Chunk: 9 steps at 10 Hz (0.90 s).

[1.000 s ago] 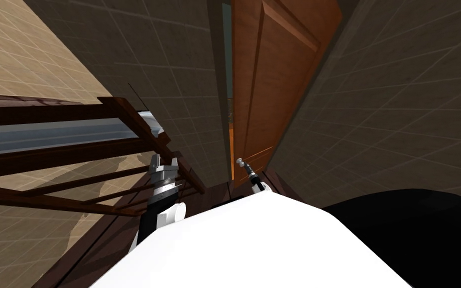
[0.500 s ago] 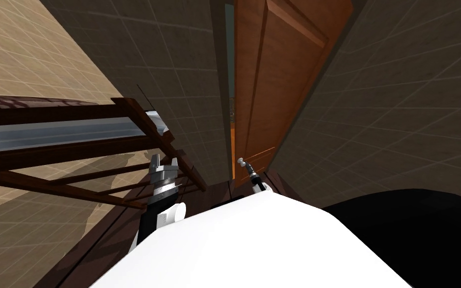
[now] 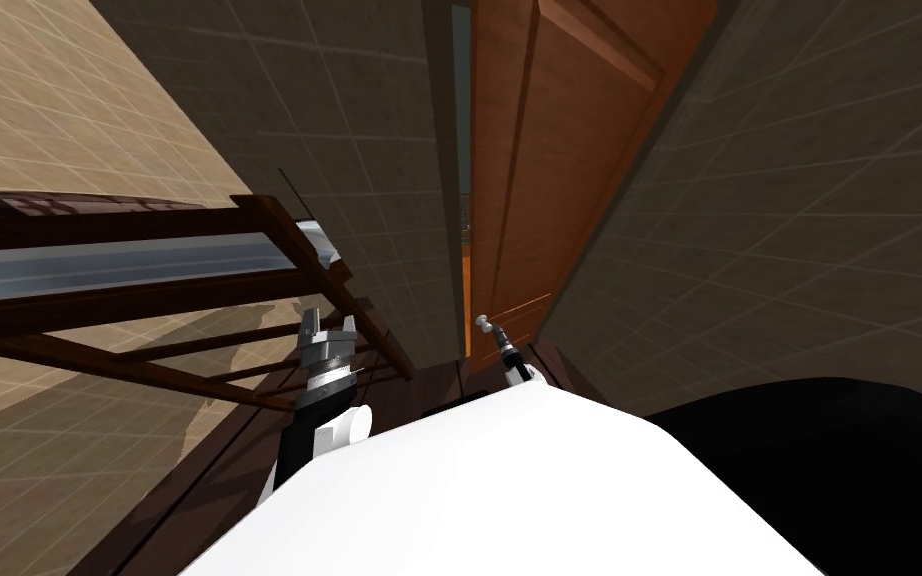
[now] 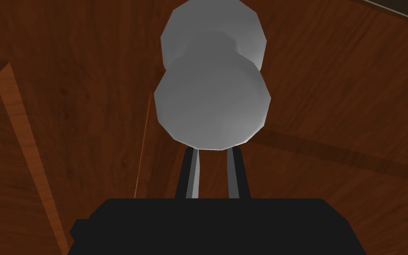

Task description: Pull the door open

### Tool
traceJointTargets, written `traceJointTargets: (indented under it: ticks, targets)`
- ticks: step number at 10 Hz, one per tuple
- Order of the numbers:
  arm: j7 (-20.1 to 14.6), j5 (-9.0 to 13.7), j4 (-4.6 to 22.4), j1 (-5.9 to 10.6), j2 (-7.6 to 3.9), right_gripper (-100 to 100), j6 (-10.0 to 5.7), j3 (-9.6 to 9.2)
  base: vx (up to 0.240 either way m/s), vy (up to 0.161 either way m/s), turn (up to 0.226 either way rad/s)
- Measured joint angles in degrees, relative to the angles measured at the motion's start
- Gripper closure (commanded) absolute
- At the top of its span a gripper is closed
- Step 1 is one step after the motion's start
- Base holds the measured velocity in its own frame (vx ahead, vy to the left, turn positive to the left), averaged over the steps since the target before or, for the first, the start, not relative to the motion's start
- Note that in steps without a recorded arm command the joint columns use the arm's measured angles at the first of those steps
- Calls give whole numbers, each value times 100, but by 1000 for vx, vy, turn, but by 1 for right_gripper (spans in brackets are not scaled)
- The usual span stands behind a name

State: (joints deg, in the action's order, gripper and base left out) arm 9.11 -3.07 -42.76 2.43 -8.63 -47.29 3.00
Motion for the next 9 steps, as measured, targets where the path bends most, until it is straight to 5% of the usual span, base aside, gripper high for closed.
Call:
traceJointTargets:
  ticks: [3,9]
  targets:
    - [-37,9,210,69,-49,100,-148,3,-5,2,2]
    - [-588,327,142,-4,-115,100,-65,-12,-37,-15,126]
